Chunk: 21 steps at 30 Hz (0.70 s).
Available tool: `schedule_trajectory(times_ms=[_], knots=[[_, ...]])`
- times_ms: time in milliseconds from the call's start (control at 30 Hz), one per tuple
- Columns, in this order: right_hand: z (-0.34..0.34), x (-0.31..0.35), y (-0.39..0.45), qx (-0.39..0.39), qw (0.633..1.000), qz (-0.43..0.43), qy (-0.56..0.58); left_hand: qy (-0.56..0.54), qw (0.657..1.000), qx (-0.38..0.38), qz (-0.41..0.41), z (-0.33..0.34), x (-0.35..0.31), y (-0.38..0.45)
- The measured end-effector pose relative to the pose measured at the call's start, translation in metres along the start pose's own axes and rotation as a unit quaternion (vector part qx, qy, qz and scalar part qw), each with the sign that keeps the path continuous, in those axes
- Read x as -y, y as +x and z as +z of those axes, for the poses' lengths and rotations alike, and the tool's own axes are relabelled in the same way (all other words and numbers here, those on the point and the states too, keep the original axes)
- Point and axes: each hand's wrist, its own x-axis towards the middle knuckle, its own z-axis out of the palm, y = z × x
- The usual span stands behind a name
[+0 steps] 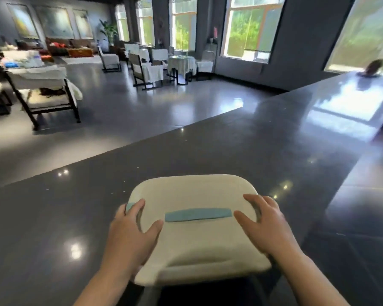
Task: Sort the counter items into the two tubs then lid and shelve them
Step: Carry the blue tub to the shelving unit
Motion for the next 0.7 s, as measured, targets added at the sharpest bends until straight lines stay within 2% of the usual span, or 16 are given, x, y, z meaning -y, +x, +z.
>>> schedule_trajectory(times_ms=[233, 400, 700], knots=[[-0.145, -0.153, 0.008, -0.141, 0.982, 0.115, -0.038, -0.015, 0.983, 0.116, 0.145, 0.158, -0.173, 0.002], [-0.238, -0.253, 0.016, -0.199, 0.961, 0.177, -0.073, -0.051, 0.963, 0.185, 0.192, 0.273, -0.278, -0.020], [-0.355, -0.395, 0.062, -0.236, 0.923, 0.288, -0.096, -0.040, 0.923, 0.290, 0.248, 0.446, -0.437, -0.020]])
